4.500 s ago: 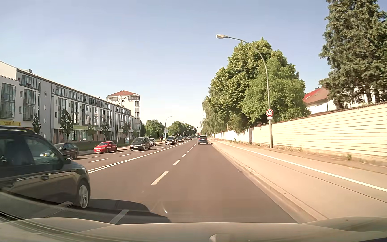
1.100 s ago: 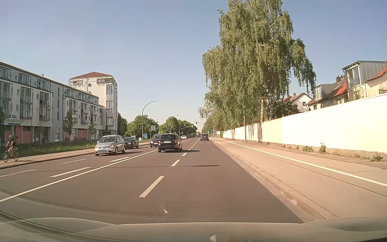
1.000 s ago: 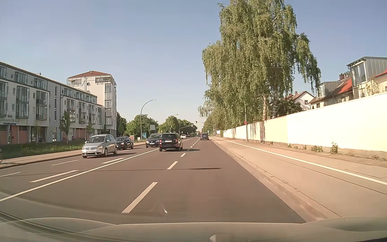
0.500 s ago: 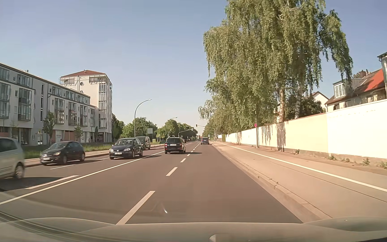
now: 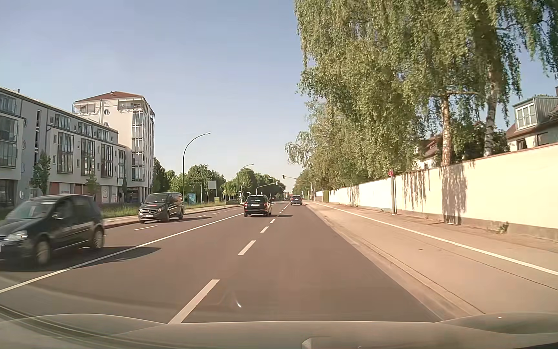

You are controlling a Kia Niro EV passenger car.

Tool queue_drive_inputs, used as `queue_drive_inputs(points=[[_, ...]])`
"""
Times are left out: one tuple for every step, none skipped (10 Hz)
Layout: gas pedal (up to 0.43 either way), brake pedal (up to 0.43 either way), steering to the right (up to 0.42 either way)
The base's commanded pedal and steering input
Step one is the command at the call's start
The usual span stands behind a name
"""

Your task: Follow the waypoints while adhering to traffic rules and regulations

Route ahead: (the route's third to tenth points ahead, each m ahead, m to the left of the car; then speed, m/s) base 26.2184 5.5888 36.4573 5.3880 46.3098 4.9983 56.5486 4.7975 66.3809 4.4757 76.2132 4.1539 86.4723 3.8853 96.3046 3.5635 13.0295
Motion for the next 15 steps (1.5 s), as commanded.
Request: queue_drive_inputs(points=[[0.0, 0.0, 0.0], [0.008, 0.0, 0.0], [0.008, 0.0, 0.0], [0.008, 0.0, 0.0], [0.008, 0.0, -0.001], [0.008, 0.0, -0.001], [0.008, 0.0, -0.001], [0.008, 0.0, -0.001], [0.008, 0.0, -0.001], [0.02, 0.0, -0.001], [0.028, 0.0, -0.003], [0.028, 0.0, -0.005], [0.039, 0.0, -0.006], [0.047, 0.0, -0.006], [0.067, 0.0, -0.006]])
